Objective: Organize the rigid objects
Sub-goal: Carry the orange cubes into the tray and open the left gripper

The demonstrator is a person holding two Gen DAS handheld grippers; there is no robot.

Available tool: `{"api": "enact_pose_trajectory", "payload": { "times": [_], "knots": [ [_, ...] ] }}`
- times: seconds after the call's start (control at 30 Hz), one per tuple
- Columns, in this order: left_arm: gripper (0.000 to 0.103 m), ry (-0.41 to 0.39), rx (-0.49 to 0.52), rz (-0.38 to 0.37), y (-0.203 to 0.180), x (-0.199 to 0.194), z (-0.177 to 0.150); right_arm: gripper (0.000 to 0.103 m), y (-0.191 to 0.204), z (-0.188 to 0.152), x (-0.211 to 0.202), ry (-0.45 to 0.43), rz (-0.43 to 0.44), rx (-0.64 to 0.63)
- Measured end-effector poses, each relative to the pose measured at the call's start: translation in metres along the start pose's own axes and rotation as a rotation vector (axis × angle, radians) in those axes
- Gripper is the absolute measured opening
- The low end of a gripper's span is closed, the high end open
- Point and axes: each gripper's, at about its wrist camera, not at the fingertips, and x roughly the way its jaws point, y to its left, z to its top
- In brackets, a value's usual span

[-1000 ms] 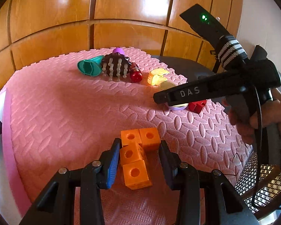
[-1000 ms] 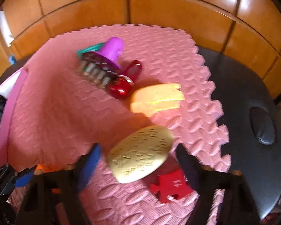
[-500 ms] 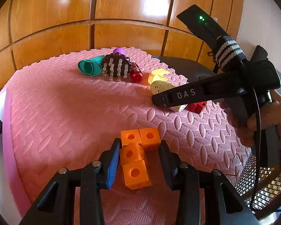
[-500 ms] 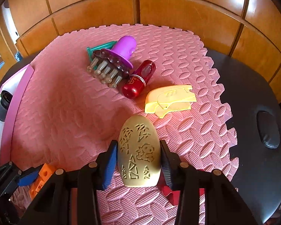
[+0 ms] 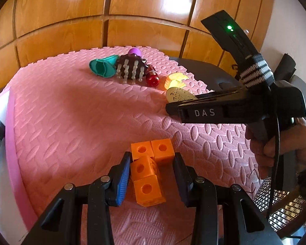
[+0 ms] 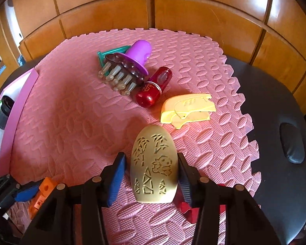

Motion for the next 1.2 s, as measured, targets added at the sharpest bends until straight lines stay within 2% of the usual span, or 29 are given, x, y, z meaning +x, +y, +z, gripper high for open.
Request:
{"api": "enact_pose_trajectory", "payload": {
  "times": [0.47, 0.77, 1.03, 1.2],
  "knots": [
    [0.041, -0.078, -0.013, 0.07, -0.003, -0.054, 0.016, 0.043, 0.003, -0.003, -0.001, -0.011, -0.006, -0.032],
    [0.041, -0.092, -0.062, 0.099, 0.011, -0.077, 0.02, 0.043, 0.01, -0.004, -0.005, -0.04, -0.04, -0.084],
    [0.041, -0.095, -0.142, 0.104, 0.037, -0.101, 0.019, 0.043, 0.01, -0.002, -0.005, -0.037, -0.049, -0.089],
    [0.041, -0.121, -0.286, 0.124, 0.086, -0.13, 0.017, 0.043, 0.01, -0.003, -0.006, -0.038, -0.051, -0.092]
  ]
}}
